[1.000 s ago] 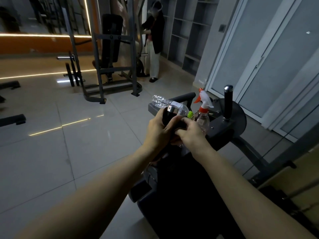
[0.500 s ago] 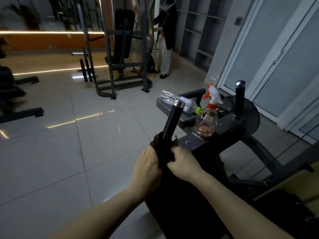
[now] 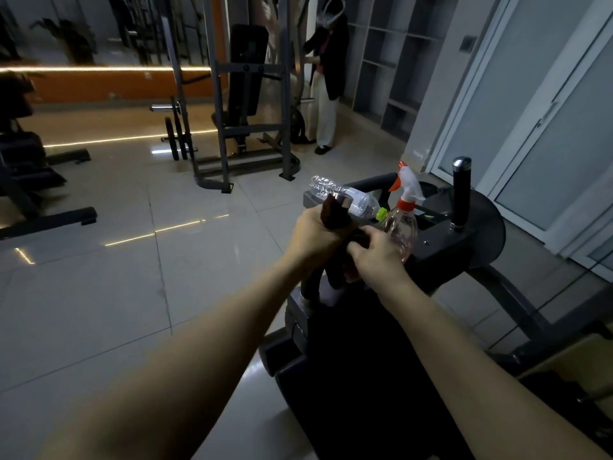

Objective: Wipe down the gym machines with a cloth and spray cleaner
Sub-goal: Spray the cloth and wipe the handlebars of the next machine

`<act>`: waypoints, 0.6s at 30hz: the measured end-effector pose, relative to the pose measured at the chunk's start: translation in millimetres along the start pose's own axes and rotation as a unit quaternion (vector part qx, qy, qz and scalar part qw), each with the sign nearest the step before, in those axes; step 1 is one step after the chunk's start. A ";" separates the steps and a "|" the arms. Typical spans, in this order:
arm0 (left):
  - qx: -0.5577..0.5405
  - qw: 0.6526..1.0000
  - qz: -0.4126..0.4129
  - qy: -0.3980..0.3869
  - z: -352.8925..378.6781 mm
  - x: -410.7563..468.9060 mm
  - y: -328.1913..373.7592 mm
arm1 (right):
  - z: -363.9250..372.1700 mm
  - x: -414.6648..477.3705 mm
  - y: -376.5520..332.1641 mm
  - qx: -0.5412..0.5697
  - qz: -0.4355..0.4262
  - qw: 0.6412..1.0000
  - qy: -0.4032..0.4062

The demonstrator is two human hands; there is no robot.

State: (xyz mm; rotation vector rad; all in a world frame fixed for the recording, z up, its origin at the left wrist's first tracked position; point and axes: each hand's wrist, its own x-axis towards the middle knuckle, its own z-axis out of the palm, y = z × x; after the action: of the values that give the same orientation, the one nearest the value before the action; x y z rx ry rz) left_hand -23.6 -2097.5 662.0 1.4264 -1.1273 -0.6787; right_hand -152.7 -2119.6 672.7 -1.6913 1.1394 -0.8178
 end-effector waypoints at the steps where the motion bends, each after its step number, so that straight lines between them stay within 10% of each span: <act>1: -0.055 0.996 -0.042 -0.063 -7.4 4.8 -1.4 | 3.8 -1.4 4.1 0.019 -0.003 1.000 -0.008; 5: -0.156 0.954 -0.138 -0.217 -29.0 13.4 -3.8 | 10.3 -7.6 7.8 0.089 0.020 0.995 -0.039; 11: 0.114 0.987 0.059 0.100 10.1 -21.5 -31.0 | -8.8 -4.7 29.9 0.015 0.039 0.999 0.000; 18: 0.338 0.932 0.110 0.071 -14.4 -76.9 -48.9 | 5.3 23.8 44.5 -0.002 -0.010 0.994 -0.112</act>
State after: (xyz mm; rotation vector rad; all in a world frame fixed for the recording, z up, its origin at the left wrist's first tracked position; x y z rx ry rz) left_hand -27.0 -2026.7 603.1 1.8424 -1.4535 -0.0046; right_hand -154.3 -2147.3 630.3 -1.7507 0.9723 -0.6192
